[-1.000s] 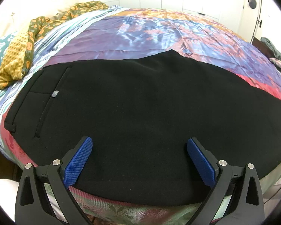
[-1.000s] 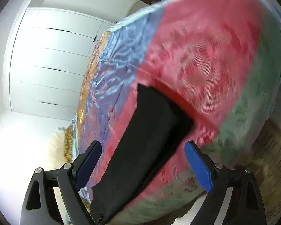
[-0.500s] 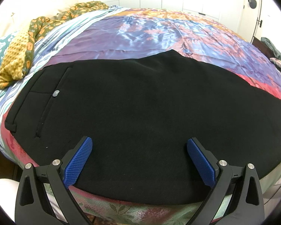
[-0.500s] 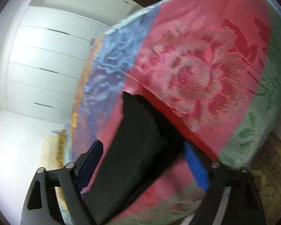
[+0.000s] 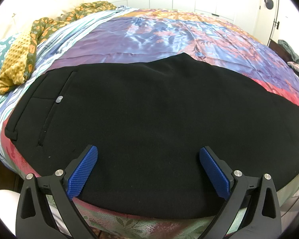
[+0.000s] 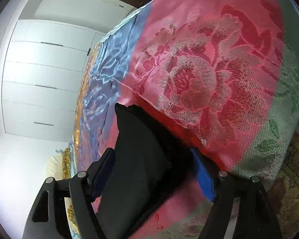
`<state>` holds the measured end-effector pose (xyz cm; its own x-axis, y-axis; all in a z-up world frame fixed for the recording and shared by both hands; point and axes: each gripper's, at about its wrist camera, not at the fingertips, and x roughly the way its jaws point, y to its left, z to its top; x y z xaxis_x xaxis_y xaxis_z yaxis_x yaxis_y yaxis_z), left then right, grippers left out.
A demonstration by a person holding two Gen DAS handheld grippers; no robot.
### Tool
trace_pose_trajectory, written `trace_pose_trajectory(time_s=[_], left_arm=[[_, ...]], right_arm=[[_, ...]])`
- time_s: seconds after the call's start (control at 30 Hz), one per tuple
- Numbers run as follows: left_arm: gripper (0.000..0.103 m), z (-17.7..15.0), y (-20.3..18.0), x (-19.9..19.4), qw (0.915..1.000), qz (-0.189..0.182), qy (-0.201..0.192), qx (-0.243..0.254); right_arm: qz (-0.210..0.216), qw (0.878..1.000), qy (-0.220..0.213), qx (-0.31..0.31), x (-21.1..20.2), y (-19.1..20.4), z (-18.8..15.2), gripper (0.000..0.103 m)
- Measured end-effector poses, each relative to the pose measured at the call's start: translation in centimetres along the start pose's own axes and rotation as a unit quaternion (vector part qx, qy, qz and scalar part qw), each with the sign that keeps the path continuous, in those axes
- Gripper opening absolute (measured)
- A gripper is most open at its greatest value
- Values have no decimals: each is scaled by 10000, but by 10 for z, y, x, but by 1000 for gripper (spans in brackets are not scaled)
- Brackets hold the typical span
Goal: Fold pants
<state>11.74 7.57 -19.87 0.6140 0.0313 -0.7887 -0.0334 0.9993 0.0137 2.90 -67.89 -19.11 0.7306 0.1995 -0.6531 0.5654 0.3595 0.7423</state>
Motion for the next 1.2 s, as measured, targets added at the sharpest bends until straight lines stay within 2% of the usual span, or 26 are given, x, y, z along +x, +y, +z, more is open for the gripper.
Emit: trace_pose_trajectory(time_s=[0.03, 0.07, 0.1, 0.23, 0.33, 0.43, 0.5, 0.6, 0.73, 0.9, 0.97, 1.03, 1.07, 1.1, 1.13, 1.17, 1.2], left_arm=[[102, 0, 0, 0, 10000, 2, -1, -1], [102, 0, 0, 0, 10000, 3, -1, -4], [102, 0, 0, 0, 10000, 5, 1, -4], [102, 1, 1, 0, 10000, -9, 30, -28], [101, 6, 5, -8, 9995, -120, 159, -265], [101, 9, 16, -31, 9941, -767, 20, -770], [101, 7, 20, -40, 9907, -983, -49, -940], [101, 6, 22, -42, 9879, -1157, -30, -1031], [101, 6, 29, -37, 9833, -1347, 53, -1223], [101, 2, 40, -37, 9776, -1553, 63, -1415], [101, 1, 43, -36, 9752, -1647, 75, -1477], [101, 1, 45, -36, 9745, -1687, 83, -1478], [101, 1, 45, -36, 9740, -1713, 88, -1477], [101, 2, 47, -37, 9733, -1741, 93, -1492], [101, 2, 49, -38, 9718, -1787, 90, -1533], [101, 2, 52, -42, 9702, -1821, 71, -1596], [101, 2, 54, -46, 9695, -1823, 45, -1635]], right_arm=[[-201, 9997, 65, -145, 0, 3, 1, 63], [-344, 9991, 108, -224, 3, 5, 1, 39], [-430, 9986, 190, -259, 4, 4, 2, 25], [-149, 9992, 52, -358, -8, 13, -2, 21], [563, 9978, -91, -351, -25, 34, -11, 19], [1052, 9931, 47, -506, -31, 71, -30, 19], [1339, 9890, 197, -605, -26, 96, -48, 19], [1687, 9816, 498, -739, -5, 134, -89, 19], [1977, 9698, 976, -1044, 47, 188, -165, 19], [1890, 9576, 1631, -1436, 122, 237, -276, 19], [1713, 9501, 1796, -1891, 149, 254, -324, 19], [1452, 9278, 2003, -2794, 172, 274, -378, 19], [1286, 9108, 2117, -3303, 180, 282, -402, 26], [1028, 8799, 2290, -4033, 188, 291, -434, 43], [970, 8576, 2419, -4435, 190, 294, -449, 54], [986, 8400, 2496, -4716, 185, 296, -461, 68], [1043, 8246, 2442, -4996, 174, 296, -468, 72]])
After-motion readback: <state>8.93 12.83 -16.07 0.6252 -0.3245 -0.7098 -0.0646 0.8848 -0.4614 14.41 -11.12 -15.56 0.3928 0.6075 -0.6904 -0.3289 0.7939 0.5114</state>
